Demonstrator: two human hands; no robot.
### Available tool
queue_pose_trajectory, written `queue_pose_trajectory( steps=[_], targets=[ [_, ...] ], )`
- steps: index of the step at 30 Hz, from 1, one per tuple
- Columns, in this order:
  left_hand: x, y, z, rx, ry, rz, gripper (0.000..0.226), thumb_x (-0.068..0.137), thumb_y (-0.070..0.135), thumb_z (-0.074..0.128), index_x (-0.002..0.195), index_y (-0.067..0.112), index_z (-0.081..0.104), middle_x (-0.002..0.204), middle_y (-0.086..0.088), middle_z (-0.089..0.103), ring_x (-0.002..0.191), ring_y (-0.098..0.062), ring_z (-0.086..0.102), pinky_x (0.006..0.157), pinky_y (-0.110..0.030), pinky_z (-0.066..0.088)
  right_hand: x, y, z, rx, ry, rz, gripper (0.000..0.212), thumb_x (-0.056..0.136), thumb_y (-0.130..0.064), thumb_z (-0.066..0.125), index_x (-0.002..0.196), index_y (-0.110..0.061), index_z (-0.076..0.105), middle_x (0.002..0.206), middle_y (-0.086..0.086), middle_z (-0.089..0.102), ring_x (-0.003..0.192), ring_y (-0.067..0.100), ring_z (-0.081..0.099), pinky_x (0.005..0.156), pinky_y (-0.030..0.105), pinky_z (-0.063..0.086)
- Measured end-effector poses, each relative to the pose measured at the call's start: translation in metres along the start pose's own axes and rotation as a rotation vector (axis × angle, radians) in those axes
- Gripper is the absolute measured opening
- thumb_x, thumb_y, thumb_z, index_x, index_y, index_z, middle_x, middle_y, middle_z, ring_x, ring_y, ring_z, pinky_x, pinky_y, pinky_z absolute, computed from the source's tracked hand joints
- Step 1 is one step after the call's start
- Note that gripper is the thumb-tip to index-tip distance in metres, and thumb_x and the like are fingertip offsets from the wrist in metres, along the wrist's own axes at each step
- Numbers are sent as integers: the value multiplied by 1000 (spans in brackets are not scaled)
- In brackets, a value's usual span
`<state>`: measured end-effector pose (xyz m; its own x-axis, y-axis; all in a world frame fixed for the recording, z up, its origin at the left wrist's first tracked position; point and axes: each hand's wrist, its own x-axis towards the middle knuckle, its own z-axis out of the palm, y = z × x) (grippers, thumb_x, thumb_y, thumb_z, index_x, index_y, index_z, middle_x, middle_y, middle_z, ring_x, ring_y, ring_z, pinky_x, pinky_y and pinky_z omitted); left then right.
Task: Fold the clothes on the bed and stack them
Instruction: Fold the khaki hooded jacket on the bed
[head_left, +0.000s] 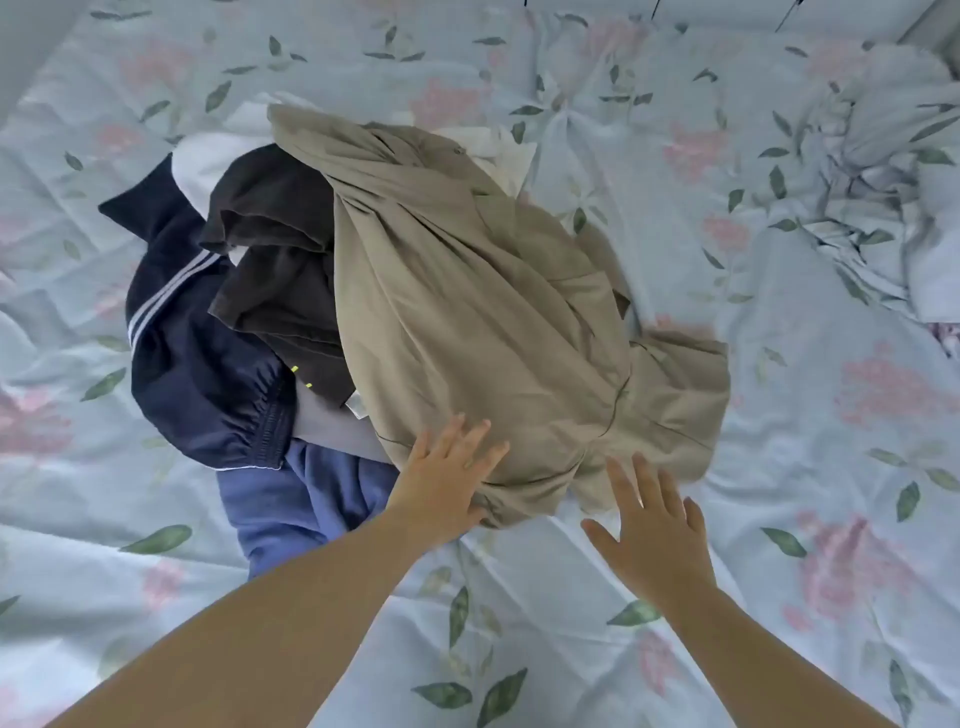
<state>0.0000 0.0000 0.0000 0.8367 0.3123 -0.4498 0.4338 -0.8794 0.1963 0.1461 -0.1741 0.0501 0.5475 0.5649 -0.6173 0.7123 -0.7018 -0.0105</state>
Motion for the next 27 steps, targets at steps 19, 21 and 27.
queue_pose_trajectory(
  steps=[19, 21, 27],
  targets=[
    [66, 13, 12, -819, 306, -548, 18, 101, 18, 33, 107, 8, 46, 82, -4, 54, 82, -28, 49, 72, -33, 35, 90, 38, 39, 258, 131, 48, 90, 86, -45, 60, 150, -27, 0, 159, -1, -1, 145, 24, 8, 113, 41, 22],
    [64, 12, 7, -1028, 364, -628, 14, 101, 17, 33, 103, 12, 46, 79, 4, 48, 84, -21, 46, 75, -28, 33, 109, 41, 36, 219, 144, 60, 85, 86, -46, 59, 150, -30, 6, 159, -2, 1, 144, 27, 8, 112, 43, 22],
    [45, 11, 2, -1365, 341, -742, 26, 100, 21, 34, 81, 28, 49, 89, -1, 54, 92, -23, 49, 94, -48, 45, 109, 42, 48, 171, 161, -39, 17, 98, -30, 40, 98, -20, 55, 112, 1, 56, 116, 25, 45, 105, 38, 25]
  ],
)
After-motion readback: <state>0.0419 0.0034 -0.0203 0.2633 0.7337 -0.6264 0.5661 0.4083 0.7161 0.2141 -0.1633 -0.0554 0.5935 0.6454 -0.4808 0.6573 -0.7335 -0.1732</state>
